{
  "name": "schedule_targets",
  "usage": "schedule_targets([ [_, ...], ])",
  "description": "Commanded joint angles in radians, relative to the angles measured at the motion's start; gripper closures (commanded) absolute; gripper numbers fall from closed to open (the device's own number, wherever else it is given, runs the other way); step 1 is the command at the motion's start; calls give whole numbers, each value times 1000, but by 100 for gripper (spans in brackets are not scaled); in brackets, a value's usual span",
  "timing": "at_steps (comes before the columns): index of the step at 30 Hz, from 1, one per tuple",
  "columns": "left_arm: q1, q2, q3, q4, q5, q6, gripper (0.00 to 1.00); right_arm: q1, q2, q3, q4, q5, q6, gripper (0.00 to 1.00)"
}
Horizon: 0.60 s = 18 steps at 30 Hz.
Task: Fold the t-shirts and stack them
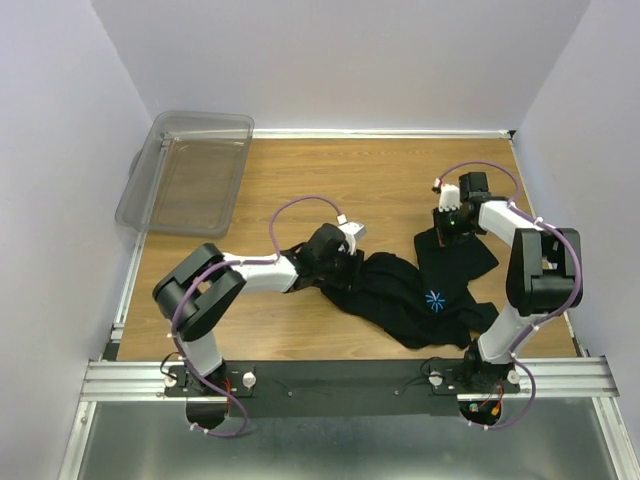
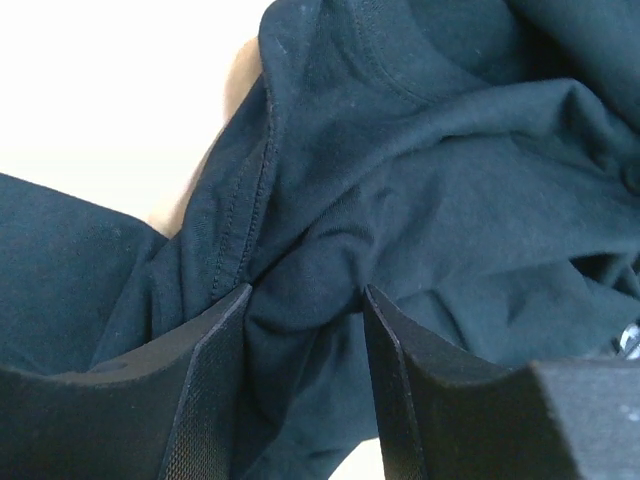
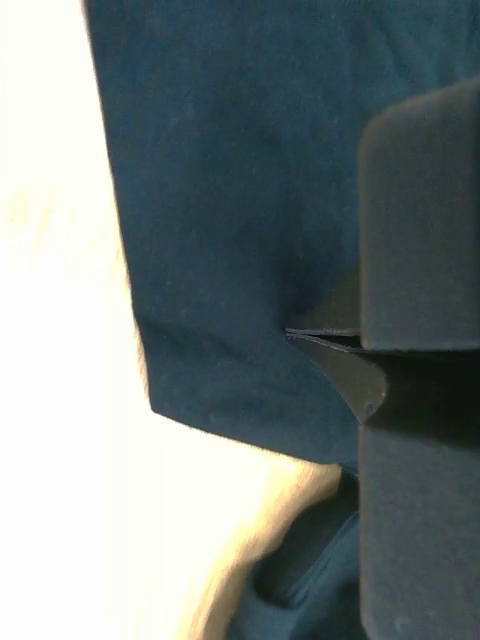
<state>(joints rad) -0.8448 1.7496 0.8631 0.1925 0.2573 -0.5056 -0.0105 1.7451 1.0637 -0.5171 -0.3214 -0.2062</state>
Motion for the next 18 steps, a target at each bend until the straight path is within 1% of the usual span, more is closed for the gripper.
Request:
schedule_targets([
  [1, -5, -113, -76, 56, -58, -59, 43, -2, -47, 54, -1, -40, -7, 99],
  [4, -4, -179, -140, 58, -87, -80, 43, -2, -140, 163, -24, -99, 10, 99],
  [5, 1, -197, -174, 59, -104, -86, 43, -2, -159, 264, -29, -137, 16, 100],
  [6, 4, -217, -194, 61, -111, -94, 43, -2, -180, 315, -37, -155, 27, 100],
  [7, 9, -261, -212, 65, -119, -115, 43, -2, -211, 411, -46, -172, 56, 99],
  [9, 21, -314, -272, 71, -141, -137, 43, -2, -236, 484, -52, -205, 88, 100],
  [10, 24, -365, -292, 81, -145, -157, 43, -2, -242, 514, -72, -223, 114, 99],
  [11, 30, -390, -326, 84, -144, -168, 43, 1, -230, 551, -98, -270, 117, 90],
  [12, 30, -412, -340, 88, -142, -175, 42, 9, -213, 562, -171, -284, 116, 78],
  [13, 30, -455, -361, 99, -133, -189, 39, 44, -169, 561, -210, -274, 84, 50],
  [14, 30, -475, -372, 110, -128, -195, 36, 72, -151, 546, -237, -245, 58, 40],
  [15, 30, -496, -381, 120, -125, -203, 35, 99, -139, 469, -254, -199, 33, 33],
  [16, 29, -536, -389, 130, -128, -211, 33, 128, -134, 426, -250, -150, 15, 30],
  [17, 30, -558, -394, 131, -135, -212, 29, 177, -125, 374, -239, -55, -10, 27],
  [18, 30, -599, -395, 128, -142, -212, 26, 217, -125, 292, -200, -4, -15, 26],
])
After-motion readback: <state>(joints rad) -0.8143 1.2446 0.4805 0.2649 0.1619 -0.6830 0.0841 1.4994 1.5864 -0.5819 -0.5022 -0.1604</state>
